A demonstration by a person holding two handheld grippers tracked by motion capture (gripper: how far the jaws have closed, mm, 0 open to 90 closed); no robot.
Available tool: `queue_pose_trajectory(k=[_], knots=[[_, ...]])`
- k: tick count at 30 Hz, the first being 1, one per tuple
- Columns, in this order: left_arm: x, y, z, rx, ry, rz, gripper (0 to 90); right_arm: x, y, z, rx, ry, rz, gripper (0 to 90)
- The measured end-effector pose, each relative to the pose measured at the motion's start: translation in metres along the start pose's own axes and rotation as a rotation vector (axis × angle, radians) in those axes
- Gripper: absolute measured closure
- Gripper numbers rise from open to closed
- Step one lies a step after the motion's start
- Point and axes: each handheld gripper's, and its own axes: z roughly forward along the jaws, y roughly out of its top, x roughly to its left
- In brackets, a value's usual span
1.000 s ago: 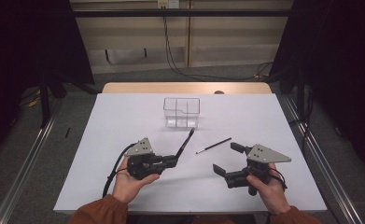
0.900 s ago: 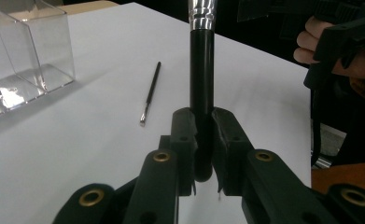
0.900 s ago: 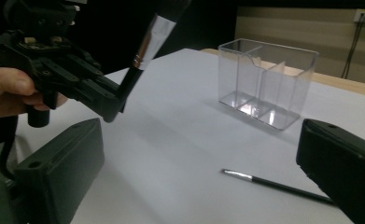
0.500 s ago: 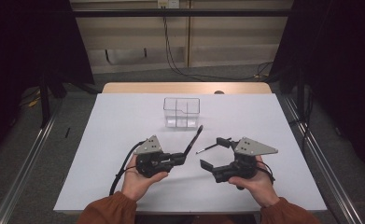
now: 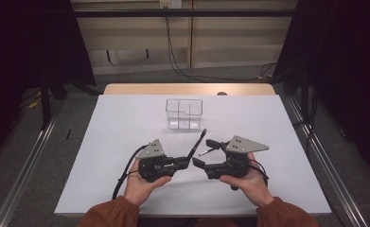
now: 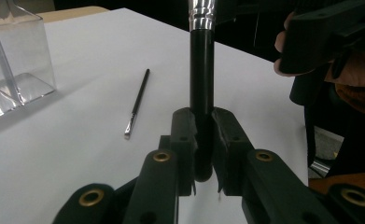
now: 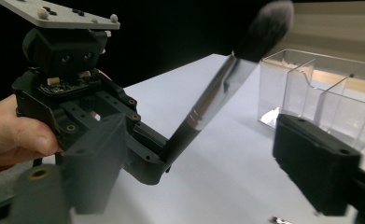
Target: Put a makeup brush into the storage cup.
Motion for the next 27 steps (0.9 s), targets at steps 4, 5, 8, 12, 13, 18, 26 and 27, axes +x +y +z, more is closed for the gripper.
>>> queue_pose_trajectory(k=[4,5,8,12,13,18,26,27], knots=[[0.0,-0.002,0.001,0.012,-0.003,0.003,79.7,0.003,0.0,0.005,0.011,-0.003,-0.015,33.2],[0.0,-0.001,0.001,0.007,-0.005,0.002,79.7,0.003,0.0,0.007,0.016,-0.001,-0.017,36.9],[0.0,-0.001,-0.001,0.003,-0.001,0.004,79.7,0.003,0.001,0.01,0.018,0.005,-0.017,42.6],[0.0,-0.002,0.0,0.013,-0.005,0.007,79.7,0.001,0.006,0.013,0.031,-0.005,-0.003,47.1],[-0.001,-0.002,0.0,0.015,-0.004,0.01,79.7,0.0,0.007,0.013,0.033,-0.005,0.003,49.9],[-0.001,-0.004,0.002,0.024,-0.004,0.01,79.7,-0.001,0.008,0.016,0.036,0.016,0.03,57.3],[0.0,-0.006,0.005,0.038,-0.005,0.017,79.7,-0.004,0.004,0.021,0.049,0.024,0.069,69.9],[0.0,-0.007,0.005,0.037,-0.005,0.017,79.6,-0.004,0.004,0.021,0.051,0.027,0.072,70.4]])
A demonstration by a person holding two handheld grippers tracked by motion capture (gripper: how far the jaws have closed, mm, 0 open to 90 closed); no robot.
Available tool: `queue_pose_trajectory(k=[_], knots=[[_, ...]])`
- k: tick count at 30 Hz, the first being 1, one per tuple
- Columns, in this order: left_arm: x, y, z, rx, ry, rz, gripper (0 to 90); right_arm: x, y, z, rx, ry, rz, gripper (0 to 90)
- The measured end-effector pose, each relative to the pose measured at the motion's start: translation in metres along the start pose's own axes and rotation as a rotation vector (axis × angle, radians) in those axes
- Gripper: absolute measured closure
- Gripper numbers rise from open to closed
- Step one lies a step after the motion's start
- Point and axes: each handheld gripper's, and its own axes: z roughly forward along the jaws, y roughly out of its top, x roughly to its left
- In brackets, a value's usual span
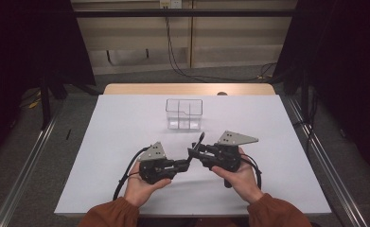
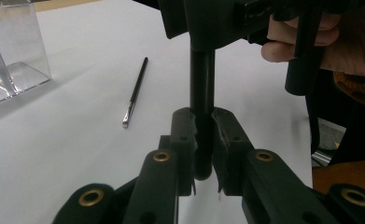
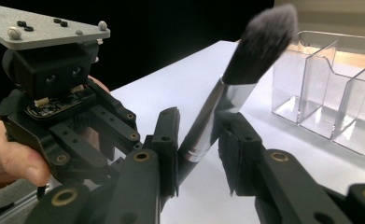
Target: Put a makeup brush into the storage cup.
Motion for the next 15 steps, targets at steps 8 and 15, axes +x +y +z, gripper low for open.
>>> queue_pose_trajectory(k=[8,15], knots=[[-0.0003,-0.0027,0.0051,0.016,0.001,0.013,78.9,0.0012,-0.0011,0.0016,0.01,0.047,0.01,76.5],[0.0002,-0.0036,0.0063,0.0,-0.004,0.015,71.9,0.0018,-0.0011,0.0016,0.007,0.069,0.0,78.3]])
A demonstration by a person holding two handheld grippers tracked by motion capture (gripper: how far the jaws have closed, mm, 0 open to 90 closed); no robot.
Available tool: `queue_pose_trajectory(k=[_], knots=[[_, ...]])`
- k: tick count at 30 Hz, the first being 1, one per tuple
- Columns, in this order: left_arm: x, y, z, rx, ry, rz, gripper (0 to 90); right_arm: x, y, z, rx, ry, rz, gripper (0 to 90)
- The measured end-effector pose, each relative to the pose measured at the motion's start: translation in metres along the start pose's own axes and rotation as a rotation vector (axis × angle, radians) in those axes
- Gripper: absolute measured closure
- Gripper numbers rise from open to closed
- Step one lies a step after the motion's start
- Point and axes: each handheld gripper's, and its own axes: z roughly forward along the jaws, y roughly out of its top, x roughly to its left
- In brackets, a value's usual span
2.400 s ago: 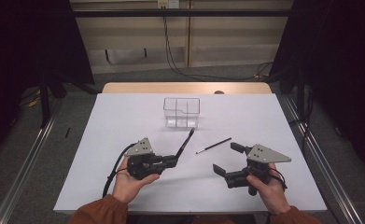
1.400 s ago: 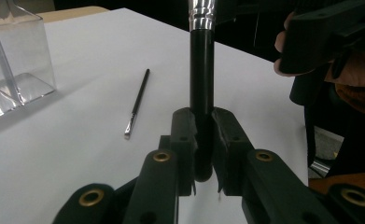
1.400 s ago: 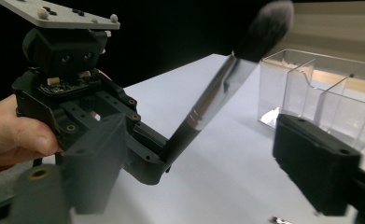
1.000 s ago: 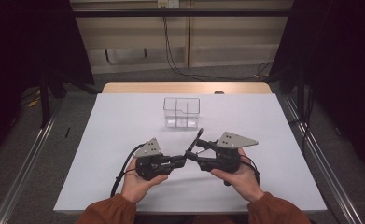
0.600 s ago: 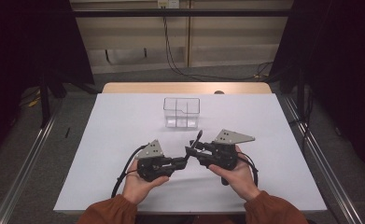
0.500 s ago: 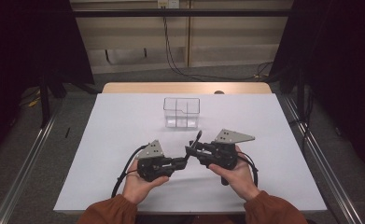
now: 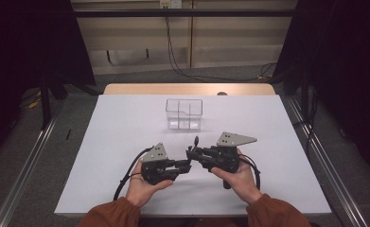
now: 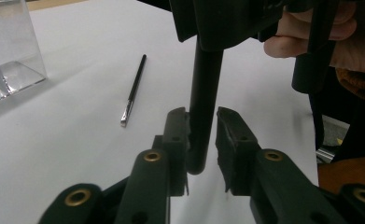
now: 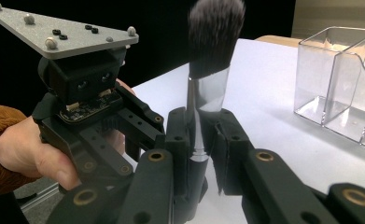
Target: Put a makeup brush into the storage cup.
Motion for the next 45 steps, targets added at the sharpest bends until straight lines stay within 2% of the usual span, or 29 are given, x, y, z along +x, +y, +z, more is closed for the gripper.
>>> queue_pose_trajectory(k=[7,12,24,29,34,35,38,40,43,45], knots=[[0.0,0.0,0.0,-0.017,0.003,0.002,62.6,-0.001,0.002,-0.003,-0.012,0.012,0.009,78.5],[0.001,-0.002,-0.002,-0.037,0.02,-0.022,49.7,-0.002,0.002,-0.004,-0.015,0.009,0.005,78.5],[0.002,-0.001,-0.005,-0.064,0.056,-0.046,28.8,-0.003,0.003,-0.006,-0.022,0.011,0.0,78.7],[0.001,0.0,-0.008,-0.065,0.083,-0.04,18.2,-0.003,0.004,-0.006,-0.02,0.008,-0.005,78.7],[0.003,0.002,-0.016,-0.073,0.116,-0.054,8.4,-0.006,0.004,-0.007,-0.02,0.003,-0.002,78.7],[0.004,0.002,-0.019,-0.087,0.122,-0.057,6.9,-0.006,0.004,-0.007,-0.019,0.0,-0.005,78.7],[0.007,0.001,-0.025,-0.086,0.144,-0.089,3.8,-0.008,0.005,-0.007,-0.022,-0.004,-0.004,78.7],[0.008,-0.001,-0.029,-0.077,0.159,-0.086,3.8,-0.008,0.005,-0.007,-0.023,-0.004,-0.002,78.7],[0.01,-0.002,-0.035,-0.1,0.169,-0.105,3.5,-0.009,0.004,-0.011,-0.018,-0.009,-0.006,78.7],[0.012,0.0,-0.04,-0.115,0.178,-0.1,3.5,-0.01,0.004,-0.014,-0.026,-0.015,-0.006,78.7]])
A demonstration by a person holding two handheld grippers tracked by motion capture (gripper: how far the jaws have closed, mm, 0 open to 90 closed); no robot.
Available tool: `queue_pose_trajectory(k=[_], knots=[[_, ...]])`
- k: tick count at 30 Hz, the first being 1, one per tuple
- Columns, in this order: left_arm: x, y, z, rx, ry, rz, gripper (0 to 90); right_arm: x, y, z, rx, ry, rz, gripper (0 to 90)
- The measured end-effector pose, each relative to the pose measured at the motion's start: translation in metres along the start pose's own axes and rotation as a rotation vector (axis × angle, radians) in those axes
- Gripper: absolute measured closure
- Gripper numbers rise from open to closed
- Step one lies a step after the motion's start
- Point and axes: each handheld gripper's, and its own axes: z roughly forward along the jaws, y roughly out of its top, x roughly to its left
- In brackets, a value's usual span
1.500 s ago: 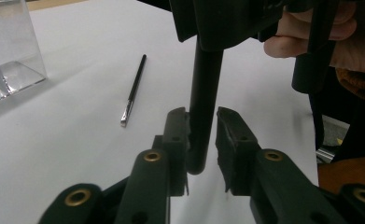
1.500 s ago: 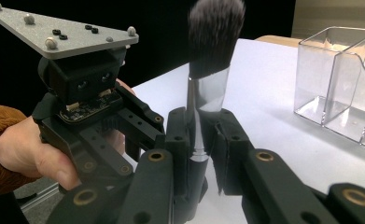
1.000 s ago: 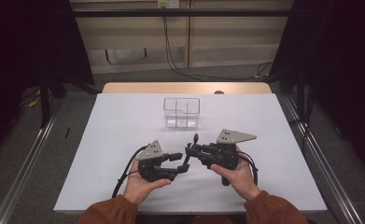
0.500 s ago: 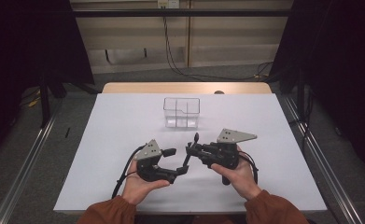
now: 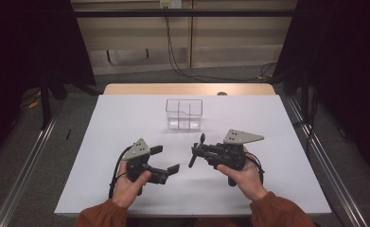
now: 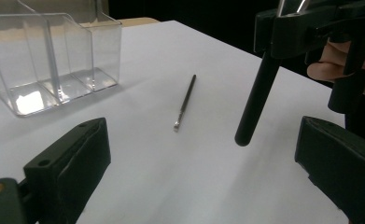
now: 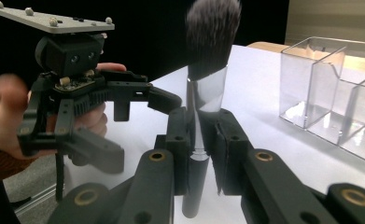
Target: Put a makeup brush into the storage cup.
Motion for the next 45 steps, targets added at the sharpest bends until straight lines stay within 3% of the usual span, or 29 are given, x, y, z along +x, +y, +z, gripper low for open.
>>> queue_pose_trajectory(k=[3,5,16,20,27,45], knots=[[0.003,0.002,-0.008,-0.033,0.04,0.007,3.2,-0.003,-0.001,-0.004,-0.004,-0.007,0.01,78.7],[0.005,0.0,-0.013,-0.031,0.059,0.028,3.2,-0.005,-0.002,-0.006,-0.002,-0.013,0.013,78.7],[0.01,-0.011,-0.04,-0.037,0.128,0.02,2.6,-0.006,-0.003,-0.006,0.003,-0.019,0.008,78.7],[0.01,-0.013,-0.048,-0.053,0.142,0.006,2.6,-0.009,-0.002,-0.008,0.002,-0.026,0.01,78.8],[0.008,-0.016,-0.066,-0.053,0.164,0.029,2.6,-0.013,0.002,-0.012,-0.008,-0.038,0.012,78.8],[0.014,-0.036,-0.093,-0.069,0.217,-0.014,2.6,-0.025,0.009,-0.014,-0.012,-0.071,0.007,78.8]])
